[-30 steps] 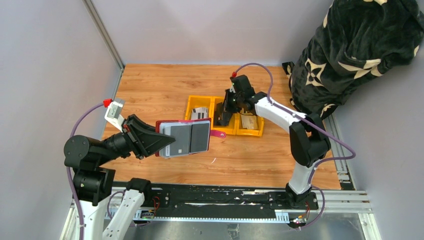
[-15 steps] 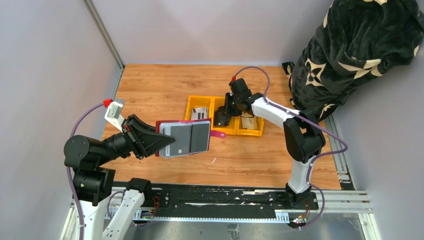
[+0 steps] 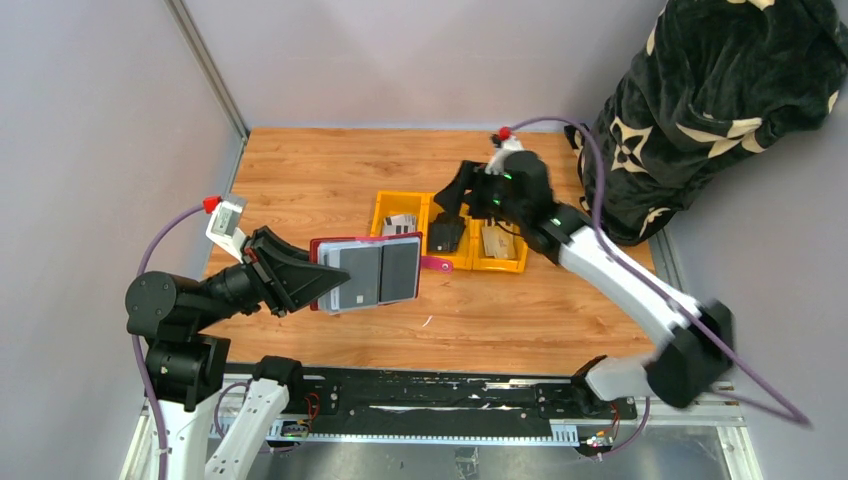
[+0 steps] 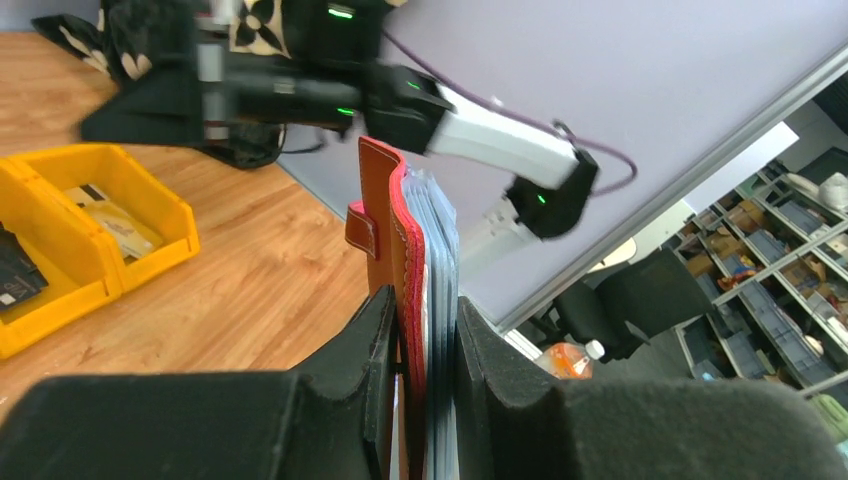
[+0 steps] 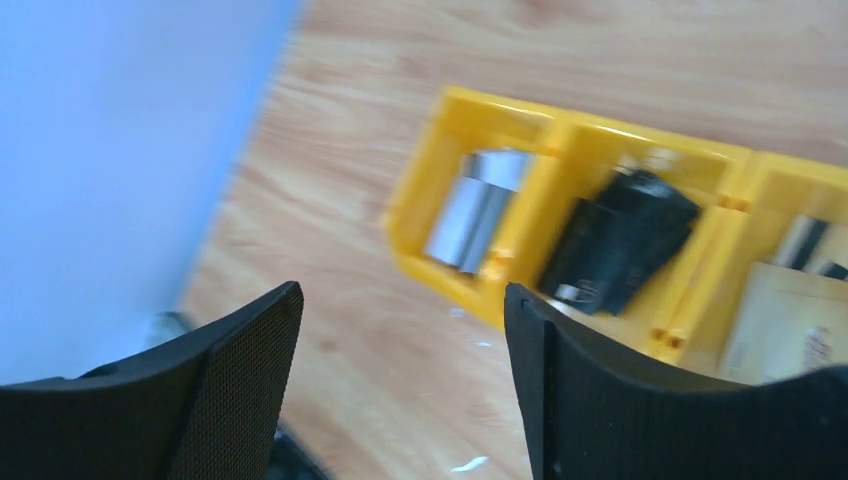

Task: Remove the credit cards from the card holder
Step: Place the credit card in the storage box, then remove the credit card from the card holder.

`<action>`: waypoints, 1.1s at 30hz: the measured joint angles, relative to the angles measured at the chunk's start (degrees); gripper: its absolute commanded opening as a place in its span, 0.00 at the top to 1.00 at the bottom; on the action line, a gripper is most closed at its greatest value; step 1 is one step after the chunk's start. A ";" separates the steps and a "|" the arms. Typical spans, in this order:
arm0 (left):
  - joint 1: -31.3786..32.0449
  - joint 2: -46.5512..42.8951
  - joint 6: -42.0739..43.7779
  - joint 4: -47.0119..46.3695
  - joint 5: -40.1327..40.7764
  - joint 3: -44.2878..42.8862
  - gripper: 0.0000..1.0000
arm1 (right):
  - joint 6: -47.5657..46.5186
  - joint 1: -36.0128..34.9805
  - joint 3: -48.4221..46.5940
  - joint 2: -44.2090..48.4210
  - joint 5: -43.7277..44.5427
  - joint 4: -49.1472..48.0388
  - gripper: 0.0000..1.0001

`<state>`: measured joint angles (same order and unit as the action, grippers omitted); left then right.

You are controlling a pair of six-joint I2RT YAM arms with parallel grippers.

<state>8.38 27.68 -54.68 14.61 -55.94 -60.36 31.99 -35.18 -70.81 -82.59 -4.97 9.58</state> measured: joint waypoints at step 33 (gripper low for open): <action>0.00 0.92 -4.57 -7.02 10.19 0.72 1.00 | 23.21 -26.49 28.79 15.47 -10.82 -70.58 0.55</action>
<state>8.38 28.60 -59.24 7.60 -45.76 -59.64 55.20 -61.67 -42.02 -67.11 -15.79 -60.99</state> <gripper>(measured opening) 0.242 0.641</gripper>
